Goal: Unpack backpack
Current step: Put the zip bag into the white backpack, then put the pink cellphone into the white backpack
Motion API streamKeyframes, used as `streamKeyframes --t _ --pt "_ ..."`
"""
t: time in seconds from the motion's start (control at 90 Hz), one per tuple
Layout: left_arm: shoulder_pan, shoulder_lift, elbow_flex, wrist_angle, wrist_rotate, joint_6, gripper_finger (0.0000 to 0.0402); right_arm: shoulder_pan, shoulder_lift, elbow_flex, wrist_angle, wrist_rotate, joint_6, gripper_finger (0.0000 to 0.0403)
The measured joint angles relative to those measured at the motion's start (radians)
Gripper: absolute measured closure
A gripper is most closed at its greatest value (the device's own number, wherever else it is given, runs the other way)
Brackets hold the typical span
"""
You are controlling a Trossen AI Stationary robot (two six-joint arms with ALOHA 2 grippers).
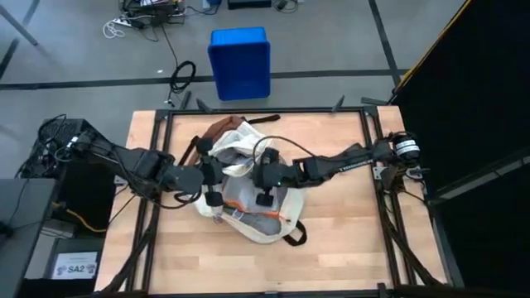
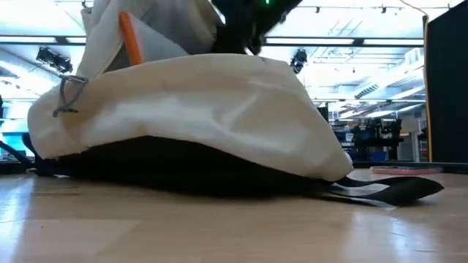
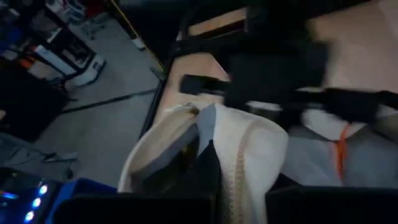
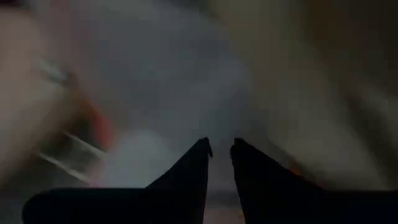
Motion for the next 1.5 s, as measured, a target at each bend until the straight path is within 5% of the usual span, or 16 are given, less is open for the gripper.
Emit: streamKeyframes --t 0.633,0.833,1.1,1.311,1.5 --pt "-0.001 0.003 0.126 0.244 0.112 0.242 0.0402 -0.086 0.002 0.002 0.064 -0.058 0.029 0.037" --pt "-0.002 0.002 0.129 0.026 0.115 0.117 0.0402 -0.074 -0.07 0.0 -0.132 -0.037 0.042 0.0377" --pt "-0.014 0.0 0.069 -0.197 0.09 -0.093 0.0402 0.033 -0.294 0.003 -0.576 0.157 0.273 0.0392" --pt "-0.014 -0.003 -0.131 -0.044 0.105 -0.09 0.0402 0.013 -0.295 -0.04 -1.071 0.138 0.626 0.0337" --pt "-0.02 -0.013 -0.202 0.048 0.127 -0.103 0.0402 -0.094 -0.291 -0.247 -1.079 -0.033 0.715 0.0242"
